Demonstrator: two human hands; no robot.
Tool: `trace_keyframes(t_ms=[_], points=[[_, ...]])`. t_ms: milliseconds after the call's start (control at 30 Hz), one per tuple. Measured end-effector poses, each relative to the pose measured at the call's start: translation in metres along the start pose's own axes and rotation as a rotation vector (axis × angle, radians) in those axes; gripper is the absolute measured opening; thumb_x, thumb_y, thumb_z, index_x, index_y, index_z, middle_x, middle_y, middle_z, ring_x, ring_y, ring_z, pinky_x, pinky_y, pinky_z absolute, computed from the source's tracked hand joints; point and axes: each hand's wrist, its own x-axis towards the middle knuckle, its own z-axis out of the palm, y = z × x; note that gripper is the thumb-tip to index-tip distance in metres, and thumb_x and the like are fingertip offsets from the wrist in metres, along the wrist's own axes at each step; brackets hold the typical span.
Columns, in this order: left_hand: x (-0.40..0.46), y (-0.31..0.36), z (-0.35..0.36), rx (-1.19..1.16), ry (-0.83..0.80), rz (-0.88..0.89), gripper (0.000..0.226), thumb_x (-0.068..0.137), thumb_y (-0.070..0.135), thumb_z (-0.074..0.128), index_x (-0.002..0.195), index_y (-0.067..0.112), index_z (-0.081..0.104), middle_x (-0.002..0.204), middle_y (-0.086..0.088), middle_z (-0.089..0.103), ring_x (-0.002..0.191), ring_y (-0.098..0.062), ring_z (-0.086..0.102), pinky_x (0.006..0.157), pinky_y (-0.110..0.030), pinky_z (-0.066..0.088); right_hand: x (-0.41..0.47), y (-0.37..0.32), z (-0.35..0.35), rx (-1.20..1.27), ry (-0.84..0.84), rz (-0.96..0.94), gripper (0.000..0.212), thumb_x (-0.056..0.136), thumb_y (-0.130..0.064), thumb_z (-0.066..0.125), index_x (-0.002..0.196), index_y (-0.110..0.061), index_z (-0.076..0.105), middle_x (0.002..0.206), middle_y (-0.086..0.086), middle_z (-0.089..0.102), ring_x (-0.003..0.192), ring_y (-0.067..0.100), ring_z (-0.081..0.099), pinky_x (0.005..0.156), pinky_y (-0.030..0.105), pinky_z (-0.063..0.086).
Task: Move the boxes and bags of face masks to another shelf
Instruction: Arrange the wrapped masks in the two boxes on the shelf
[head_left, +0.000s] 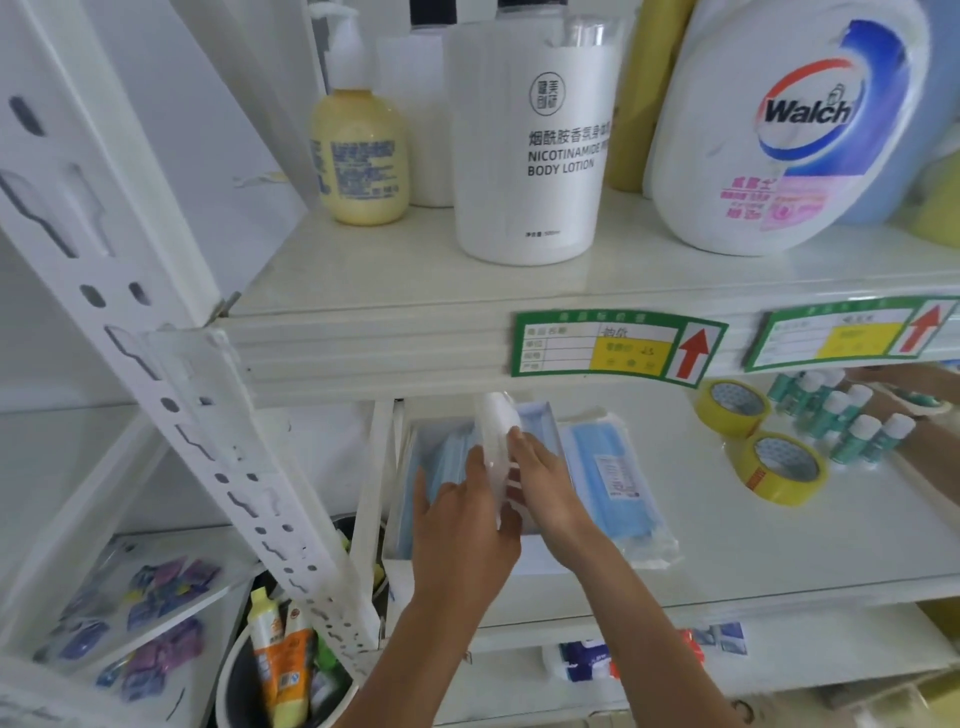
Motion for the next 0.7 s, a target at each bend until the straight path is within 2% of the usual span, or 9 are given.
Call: trace_keyframes(t_ms=[67, 133, 200, 267, 333, 433, 533, 633, 700], points=[[-0.003, 0.0, -0.001, -0.009, 0.051, -0.008, 0.071, 0.082, 0.031, 0.069, 0.144, 0.017, 0.038, 0.083, 0.006, 0.074, 0.088, -0.017, 0.072, 0.118, -0.054, 0.03, -0.002, 0.002, 0.0, 0.142, -0.034, 0.005, 0.038, 0.105, -0.046, 0.041, 0.12, -0.021, 0.066, 0.113, 0.006, 0.073, 0.106, 0.026, 0.07, 0.097, 0.043, 0.056], [-0.006, -0.001, -0.002, -0.019, 0.083, -0.018, 0.071, 0.082, 0.031, 0.07, 0.143, 0.018, 0.036, 0.076, 0.008, 0.072, 0.082, -0.017, 0.071, 0.114, -0.056, 0.034, -0.001, 0.004, -0.001, 0.155, -0.04, -0.031, 0.027, 0.104, -0.024, 0.044, 0.11, -0.015, 0.069, 0.111, 0.011, 0.073, 0.106, 0.029, 0.069, 0.094, 0.041, 0.058], [-0.009, 0.0, -0.003, -0.01, 0.089, -0.017, 0.07, 0.084, 0.035, 0.067, 0.143, 0.019, 0.033, 0.071, 0.009, 0.069, 0.079, -0.017, 0.071, 0.114, -0.057, 0.033, 0.0, 0.004, -0.002, 0.049, -0.033, -0.049, 0.027, 0.095, -0.008, 0.047, 0.107, -0.02, 0.069, 0.111, 0.01, 0.069, 0.103, 0.027, 0.067, 0.074, 0.033, 0.061], [-0.011, 0.0, -0.002, 0.009, 0.08, -0.022, 0.07, 0.084, 0.037, 0.064, 0.144, 0.02, 0.032, 0.07, 0.009, 0.069, 0.079, -0.016, 0.07, 0.116, -0.057, 0.029, 0.004, 0.002, -0.001, -0.086, -0.052, -0.017, 0.032, 0.09, -0.007, 0.047, 0.112, -0.026, 0.061, 0.107, 0.006, 0.064, 0.095, 0.025, 0.066, 0.053, 0.025, 0.057], [-0.012, 0.0, -0.002, 0.036, 0.066, -0.026, 0.071, 0.083, 0.037, 0.065, 0.145, 0.019, 0.034, 0.071, 0.009, 0.069, 0.08, -0.016, 0.07, 0.116, -0.058, 0.028, 0.01, 0.002, -0.001, -0.203, -0.096, 0.013, 0.032, 0.089, -0.013, 0.049, 0.119, -0.025, 0.053, 0.105, 0.004, 0.061, 0.09, 0.022, 0.065, 0.047, 0.022, 0.053], [-0.011, 0.001, -0.002, 0.099, 0.034, 0.001, 0.073, 0.082, 0.036, 0.067, 0.146, 0.017, 0.038, 0.072, 0.007, 0.071, 0.081, -0.018, 0.07, 0.116, -0.059, 0.026, 0.021, 0.005, -0.001, -0.292, -0.169, -0.005, 0.023, 0.095, -0.022, 0.049, 0.116, -0.024, 0.059, 0.102, 0.006, 0.066, 0.087, 0.021, 0.067, 0.047, 0.018, 0.052], [-0.009, 0.002, -0.003, 0.146, 0.024, 0.06, 0.072, 0.081, 0.035, 0.07, 0.144, 0.015, 0.043, 0.074, 0.004, 0.071, 0.081, -0.019, 0.071, 0.117, -0.06, 0.025, 0.026, 0.002, -0.003, -0.327, -0.189, -0.023, 0.016, 0.098, -0.028, 0.051, 0.094, -0.031, 0.066, 0.088, -0.001, 0.07, 0.079, 0.016, 0.067, 0.052, 0.017, 0.051], [-0.007, 0.005, -0.006, 0.154, 0.0, 0.096, 0.068, 0.082, 0.033, 0.065, 0.143, 0.016, 0.041, 0.073, 0.004, 0.07, 0.08, -0.019, 0.069, 0.119, -0.059, 0.023, 0.031, -0.001, -0.01, -0.07, -0.223, 0.107, 0.024, 0.095, -0.012, 0.048, 0.084, -0.015, 0.07, 0.076, 0.006, 0.068, 0.072, 0.021, 0.066, 0.063, 0.031, 0.054], [-0.009, 0.008, -0.007, 0.156, 0.004, 0.112, 0.068, 0.079, 0.033, 0.066, 0.141, 0.015, 0.043, 0.07, 0.004, 0.068, 0.077, -0.02, 0.069, 0.119, -0.06, 0.024, 0.034, -0.003, -0.014, 0.175, -0.231, 0.235, 0.023, 0.091, -0.006, 0.044, 0.083, -0.005, 0.066, 0.073, 0.012, 0.064, 0.068, 0.025, 0.064, 0.062, 0.031, 0.054]])
